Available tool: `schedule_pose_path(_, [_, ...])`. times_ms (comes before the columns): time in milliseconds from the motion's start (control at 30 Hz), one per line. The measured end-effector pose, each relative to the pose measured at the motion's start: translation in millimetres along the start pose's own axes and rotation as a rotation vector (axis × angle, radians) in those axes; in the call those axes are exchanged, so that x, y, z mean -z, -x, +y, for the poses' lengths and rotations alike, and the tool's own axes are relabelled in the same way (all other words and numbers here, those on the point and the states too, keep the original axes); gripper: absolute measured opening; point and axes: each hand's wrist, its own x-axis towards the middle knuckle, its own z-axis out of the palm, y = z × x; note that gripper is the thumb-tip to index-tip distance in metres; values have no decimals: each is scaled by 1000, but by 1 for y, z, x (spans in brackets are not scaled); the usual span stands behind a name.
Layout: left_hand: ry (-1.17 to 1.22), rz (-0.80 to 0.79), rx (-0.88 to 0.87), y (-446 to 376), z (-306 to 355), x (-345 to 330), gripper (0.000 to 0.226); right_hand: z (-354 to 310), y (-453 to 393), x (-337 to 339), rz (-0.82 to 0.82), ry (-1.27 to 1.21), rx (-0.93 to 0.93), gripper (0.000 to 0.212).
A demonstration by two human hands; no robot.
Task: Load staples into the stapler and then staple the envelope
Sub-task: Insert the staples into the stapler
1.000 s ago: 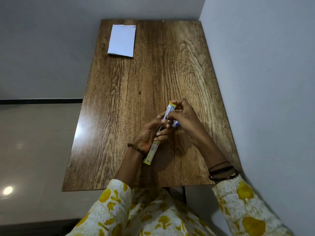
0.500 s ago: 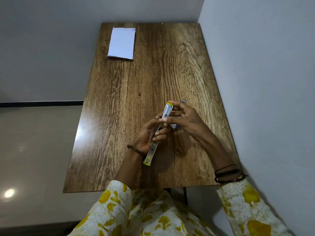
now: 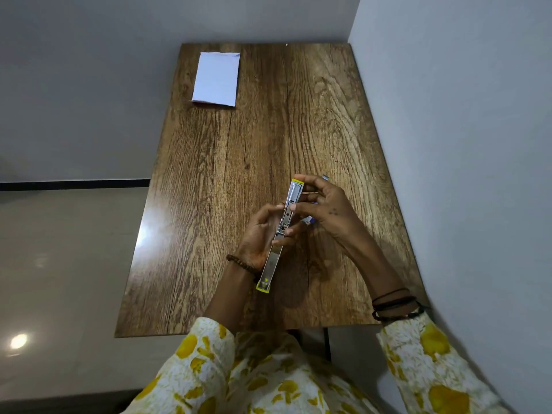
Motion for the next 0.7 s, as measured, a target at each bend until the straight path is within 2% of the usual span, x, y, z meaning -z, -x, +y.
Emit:
schedule_pose_path(67, [-78,80,-16,0,1,-5,36,1,-1,0,9,-18,0,50])
schedule_pose_path(167, [-35,190,-12,-3,3,-13,39,-1,0,0,66,-31,42,37])
schedule_pose_path(367, [34,270,-23,-10,0,-17,58,-2,2,3,169,3,167,19])
schedule_pose_path(600, [76,365,-41,-14,2,-20,39,-9,18,3,120,19,276,33])
schedule_pose_path(700, [22,478,-56,-15,6,-22,33,-9,25,1,79,108,353,33])
